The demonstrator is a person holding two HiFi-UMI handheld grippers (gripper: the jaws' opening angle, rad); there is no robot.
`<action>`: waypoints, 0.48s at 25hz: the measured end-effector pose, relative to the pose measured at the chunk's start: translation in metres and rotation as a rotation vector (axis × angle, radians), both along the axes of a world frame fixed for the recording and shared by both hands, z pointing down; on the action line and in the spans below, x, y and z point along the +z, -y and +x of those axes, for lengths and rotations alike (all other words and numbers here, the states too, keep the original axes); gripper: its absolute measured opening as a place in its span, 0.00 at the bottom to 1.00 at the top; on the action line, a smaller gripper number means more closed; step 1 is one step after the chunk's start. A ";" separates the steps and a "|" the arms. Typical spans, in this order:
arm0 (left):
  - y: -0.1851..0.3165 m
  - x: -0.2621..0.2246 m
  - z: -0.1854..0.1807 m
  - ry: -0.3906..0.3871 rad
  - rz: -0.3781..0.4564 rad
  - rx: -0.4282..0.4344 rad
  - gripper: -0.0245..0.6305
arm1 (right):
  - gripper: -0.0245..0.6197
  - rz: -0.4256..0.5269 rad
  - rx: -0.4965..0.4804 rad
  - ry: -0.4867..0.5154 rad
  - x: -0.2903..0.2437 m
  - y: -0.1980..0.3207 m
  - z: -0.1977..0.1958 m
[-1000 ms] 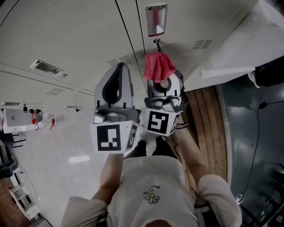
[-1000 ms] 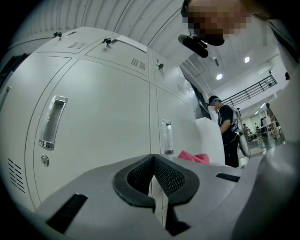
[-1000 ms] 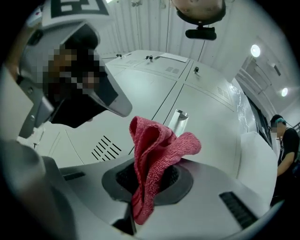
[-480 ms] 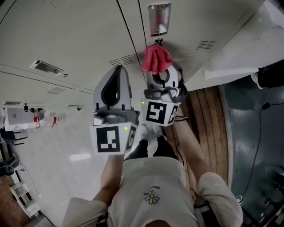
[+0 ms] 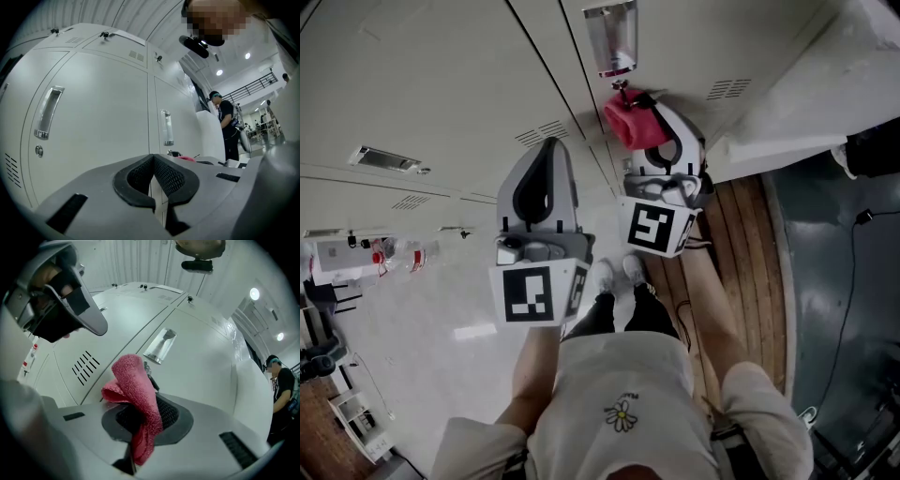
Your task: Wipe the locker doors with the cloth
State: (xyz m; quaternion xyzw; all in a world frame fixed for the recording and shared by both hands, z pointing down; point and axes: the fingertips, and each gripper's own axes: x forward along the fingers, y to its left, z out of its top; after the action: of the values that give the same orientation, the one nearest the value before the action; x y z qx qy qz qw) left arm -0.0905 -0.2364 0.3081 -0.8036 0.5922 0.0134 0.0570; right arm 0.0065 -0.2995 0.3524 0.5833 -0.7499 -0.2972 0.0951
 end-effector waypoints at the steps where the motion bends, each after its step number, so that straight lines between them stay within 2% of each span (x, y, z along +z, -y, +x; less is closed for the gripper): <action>1: 0.001 0.001 0.002 0.001 0.000 0.002 0.06 | 0.09 0.003 0.008 -0.007 0.000 0.002 0.005; 12: 0.014 0.009 0.042 -0.007 0.002 0.070 0.06 | 0.09 0.018 0.193 -0.016 0.000 0.030 0.104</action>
State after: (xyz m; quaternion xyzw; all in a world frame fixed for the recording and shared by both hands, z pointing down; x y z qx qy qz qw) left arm -0.0488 -0.2503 0.3175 -0.8239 0.5638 0.0185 0.0552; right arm 0.1105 -0.3293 0.3527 0.6514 -0.6866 -0.2979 0.1241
